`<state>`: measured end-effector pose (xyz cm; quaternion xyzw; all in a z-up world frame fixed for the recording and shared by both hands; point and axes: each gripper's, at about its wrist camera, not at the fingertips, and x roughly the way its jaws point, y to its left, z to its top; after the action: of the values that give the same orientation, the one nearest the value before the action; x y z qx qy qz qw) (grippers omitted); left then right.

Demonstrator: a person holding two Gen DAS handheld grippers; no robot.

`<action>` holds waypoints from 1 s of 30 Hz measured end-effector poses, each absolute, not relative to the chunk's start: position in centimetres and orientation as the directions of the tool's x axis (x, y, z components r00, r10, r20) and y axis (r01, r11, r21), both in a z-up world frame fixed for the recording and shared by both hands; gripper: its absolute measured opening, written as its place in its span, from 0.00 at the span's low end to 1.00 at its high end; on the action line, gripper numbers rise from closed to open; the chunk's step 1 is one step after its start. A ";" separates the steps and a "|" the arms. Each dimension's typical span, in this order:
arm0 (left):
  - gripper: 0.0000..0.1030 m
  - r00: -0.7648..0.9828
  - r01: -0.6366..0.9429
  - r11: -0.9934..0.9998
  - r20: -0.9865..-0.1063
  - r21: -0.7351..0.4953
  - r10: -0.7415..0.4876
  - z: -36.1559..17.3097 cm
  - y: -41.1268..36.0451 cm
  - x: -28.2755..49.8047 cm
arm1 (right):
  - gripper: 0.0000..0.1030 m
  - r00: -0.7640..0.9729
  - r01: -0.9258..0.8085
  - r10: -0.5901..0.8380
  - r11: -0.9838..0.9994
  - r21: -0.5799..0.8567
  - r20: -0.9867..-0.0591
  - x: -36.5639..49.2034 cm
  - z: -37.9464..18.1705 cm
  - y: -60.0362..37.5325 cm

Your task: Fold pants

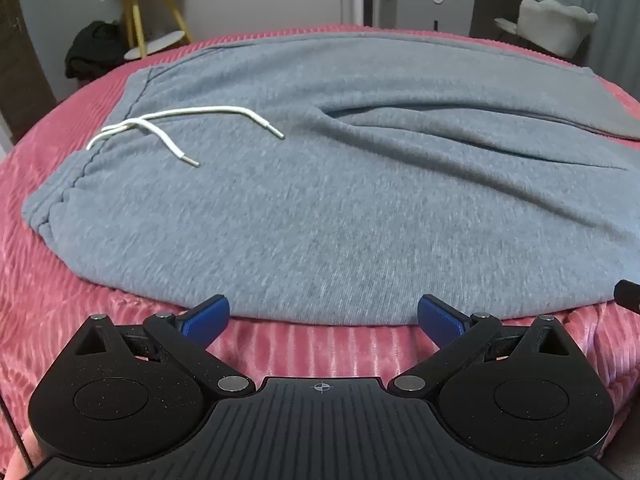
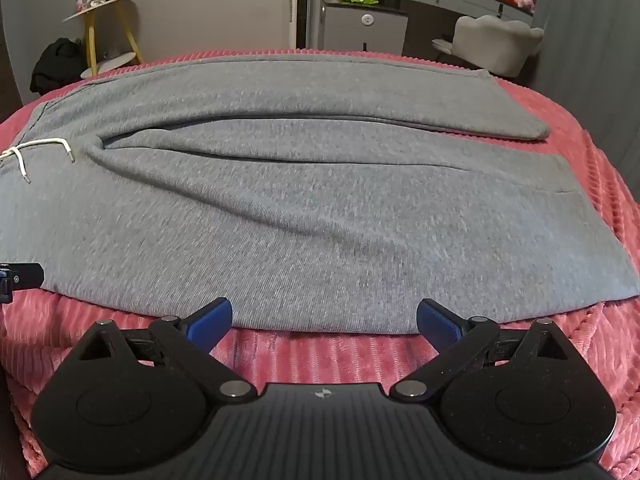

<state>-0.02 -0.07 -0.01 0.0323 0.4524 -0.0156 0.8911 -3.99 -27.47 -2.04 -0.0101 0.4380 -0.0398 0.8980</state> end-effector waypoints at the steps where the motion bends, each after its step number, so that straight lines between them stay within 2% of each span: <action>1: 1.00 0.591 0.063 0.997 -0.807 0.045 -0.001 0.0 -0.1 0.0 | 0.96 0.618 0.063 -0.085 0.996 -0.058 -0.781 -4.0 -2.0 -27.4; 30: 1.00 0.577 0.034 0.999 -0.817 0.037 0.011 -0.4 0.1 0.0 | 0.96 0.624 0.075 -0.091 0.996 -0.056 -0.776 -4.1 -1.9 -27.5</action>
<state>0.00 0.14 -0.36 0.0241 0.4597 -0.0065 0.8877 -4.10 -27.48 -1.87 -0.0093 0.4309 -0.0458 0.9012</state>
